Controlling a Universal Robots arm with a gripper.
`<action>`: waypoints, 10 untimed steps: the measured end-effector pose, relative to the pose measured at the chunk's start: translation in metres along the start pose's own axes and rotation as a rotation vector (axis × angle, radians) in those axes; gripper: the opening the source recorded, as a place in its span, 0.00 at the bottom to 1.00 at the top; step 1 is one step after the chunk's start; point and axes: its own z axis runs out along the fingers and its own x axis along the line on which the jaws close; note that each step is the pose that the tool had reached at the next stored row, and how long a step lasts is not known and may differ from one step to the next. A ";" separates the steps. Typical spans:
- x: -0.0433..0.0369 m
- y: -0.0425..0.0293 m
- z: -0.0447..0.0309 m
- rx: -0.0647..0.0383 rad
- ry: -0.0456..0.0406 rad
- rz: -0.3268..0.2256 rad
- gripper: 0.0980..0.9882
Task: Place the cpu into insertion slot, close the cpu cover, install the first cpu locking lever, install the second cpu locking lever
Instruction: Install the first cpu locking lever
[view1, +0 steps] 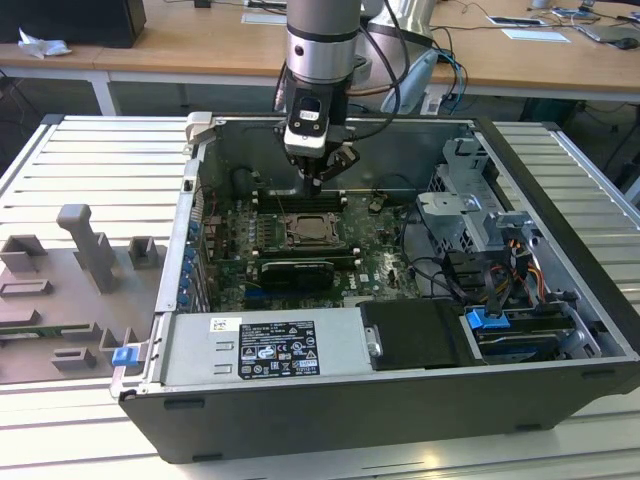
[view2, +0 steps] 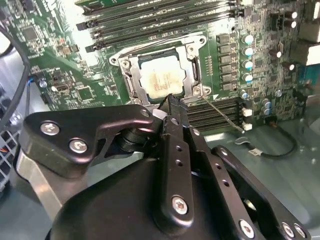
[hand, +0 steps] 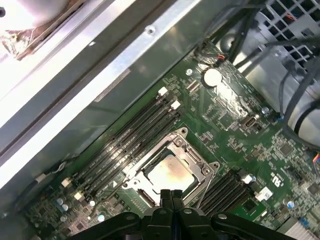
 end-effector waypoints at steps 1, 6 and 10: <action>0.0000 0.0000 0.0001 0.000 0.0001 -0.022 0.01; 0.0000 0.0000 0.0009 -0.001 0.0004 -0.130 0.01; 0.0000 0.0000 0.0016 -0.001 0.0006 -0.202 0.01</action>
